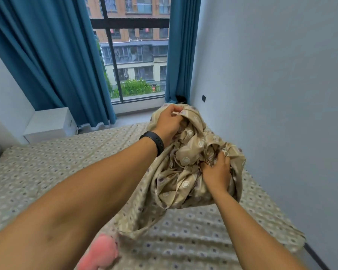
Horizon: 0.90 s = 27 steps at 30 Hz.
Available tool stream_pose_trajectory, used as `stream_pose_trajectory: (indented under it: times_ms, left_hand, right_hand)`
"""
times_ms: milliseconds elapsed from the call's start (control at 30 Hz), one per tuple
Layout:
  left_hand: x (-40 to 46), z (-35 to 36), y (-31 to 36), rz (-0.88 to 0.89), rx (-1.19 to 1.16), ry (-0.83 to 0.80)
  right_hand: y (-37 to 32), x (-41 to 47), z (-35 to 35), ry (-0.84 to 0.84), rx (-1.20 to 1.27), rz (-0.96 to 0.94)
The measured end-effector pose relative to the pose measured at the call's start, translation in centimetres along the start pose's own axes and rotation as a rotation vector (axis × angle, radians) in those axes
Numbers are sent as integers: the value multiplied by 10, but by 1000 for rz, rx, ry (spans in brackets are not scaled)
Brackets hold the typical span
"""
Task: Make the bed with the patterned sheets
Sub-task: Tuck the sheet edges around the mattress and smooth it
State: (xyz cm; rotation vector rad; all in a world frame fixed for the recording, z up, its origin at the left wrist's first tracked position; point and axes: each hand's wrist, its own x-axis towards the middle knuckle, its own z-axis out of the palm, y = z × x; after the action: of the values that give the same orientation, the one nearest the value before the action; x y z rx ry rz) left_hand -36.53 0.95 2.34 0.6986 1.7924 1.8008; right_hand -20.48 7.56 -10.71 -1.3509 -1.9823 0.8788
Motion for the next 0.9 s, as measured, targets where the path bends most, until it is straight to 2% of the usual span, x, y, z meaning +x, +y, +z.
stream_pose_trajectory:
  times_ms: [300, 467, 633, 767, 900]
  left_hand:
    - [109, 222, 9, -9, 2, -85]
    - [143, 299, -1, -49, -11, -112]
    - [168, 335, -32, -115, -24, -149]
    - [188, 340, -74, -218, 22, -94]
    - [199, 317, -139, -403, 285, -104]
  right_hand:
    - [98, 206, -97, 131, -33, 40]
    - [141, 274, -129, 215, -58, 99]
    - [181, 306, -133, 259, -88, 161]
    - [216, 330, -124, 220, -184, 152]
    - [249, 346, -94, 94, -339, 156]
